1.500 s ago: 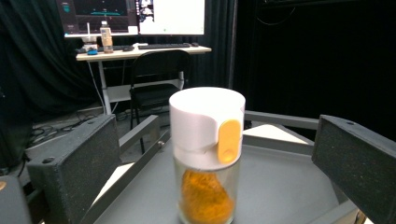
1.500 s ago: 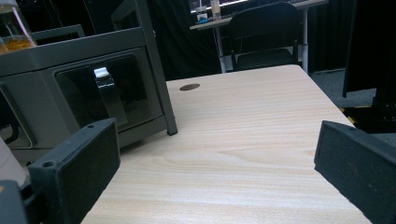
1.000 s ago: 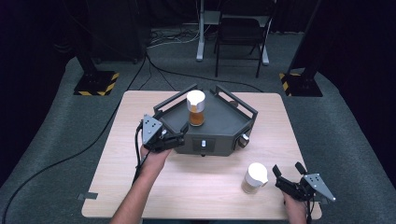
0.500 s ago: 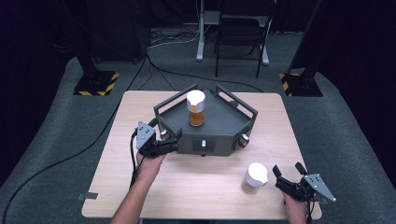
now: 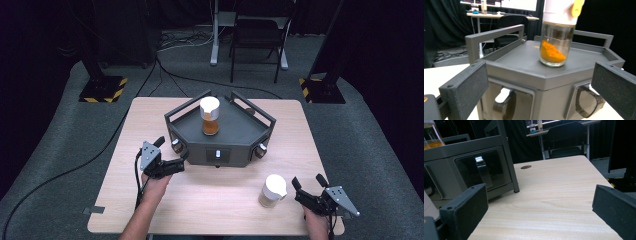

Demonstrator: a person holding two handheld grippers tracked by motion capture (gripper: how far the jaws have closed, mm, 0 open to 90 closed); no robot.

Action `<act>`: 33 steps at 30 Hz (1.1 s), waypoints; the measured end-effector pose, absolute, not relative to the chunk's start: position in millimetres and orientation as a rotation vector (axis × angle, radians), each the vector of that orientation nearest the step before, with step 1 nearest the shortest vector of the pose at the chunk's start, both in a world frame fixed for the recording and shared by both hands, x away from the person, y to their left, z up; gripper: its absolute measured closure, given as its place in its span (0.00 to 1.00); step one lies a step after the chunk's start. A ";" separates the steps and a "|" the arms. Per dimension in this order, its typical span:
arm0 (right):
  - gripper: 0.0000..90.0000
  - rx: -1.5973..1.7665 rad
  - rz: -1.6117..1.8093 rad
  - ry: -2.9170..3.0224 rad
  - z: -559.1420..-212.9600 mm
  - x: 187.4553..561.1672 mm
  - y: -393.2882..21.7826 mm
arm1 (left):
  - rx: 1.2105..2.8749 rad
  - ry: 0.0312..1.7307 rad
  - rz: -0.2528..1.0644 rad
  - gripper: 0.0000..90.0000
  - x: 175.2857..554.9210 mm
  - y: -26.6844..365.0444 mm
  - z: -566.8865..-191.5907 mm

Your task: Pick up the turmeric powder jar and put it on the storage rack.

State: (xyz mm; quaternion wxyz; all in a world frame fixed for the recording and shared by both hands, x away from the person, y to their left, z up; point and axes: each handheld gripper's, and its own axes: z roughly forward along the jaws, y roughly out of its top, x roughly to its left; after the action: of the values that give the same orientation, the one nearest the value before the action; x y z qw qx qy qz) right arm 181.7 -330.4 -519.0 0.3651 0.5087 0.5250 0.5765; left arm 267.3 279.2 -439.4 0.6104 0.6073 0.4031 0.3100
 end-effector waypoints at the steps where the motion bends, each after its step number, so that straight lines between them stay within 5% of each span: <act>1: 0.00 1.308 1.483 1.351 -518.9 181.6 -330.6 | 1.400 0.936 0.716 0.01 265.8 281.2 -442.0; 33: 0.00 1.310 1.466 1.364 -516.6 182.3 -328.9 | 1.474 0.972 0.718 0.01 244.2 297.7 -489.8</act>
State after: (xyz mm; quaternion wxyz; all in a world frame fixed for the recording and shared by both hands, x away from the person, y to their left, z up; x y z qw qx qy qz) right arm 182.3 -328.9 -516.6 0.3657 0.5095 0.5307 0.5701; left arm 244.2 297.7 -489.8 0.5792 0.6306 0.4156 0.3069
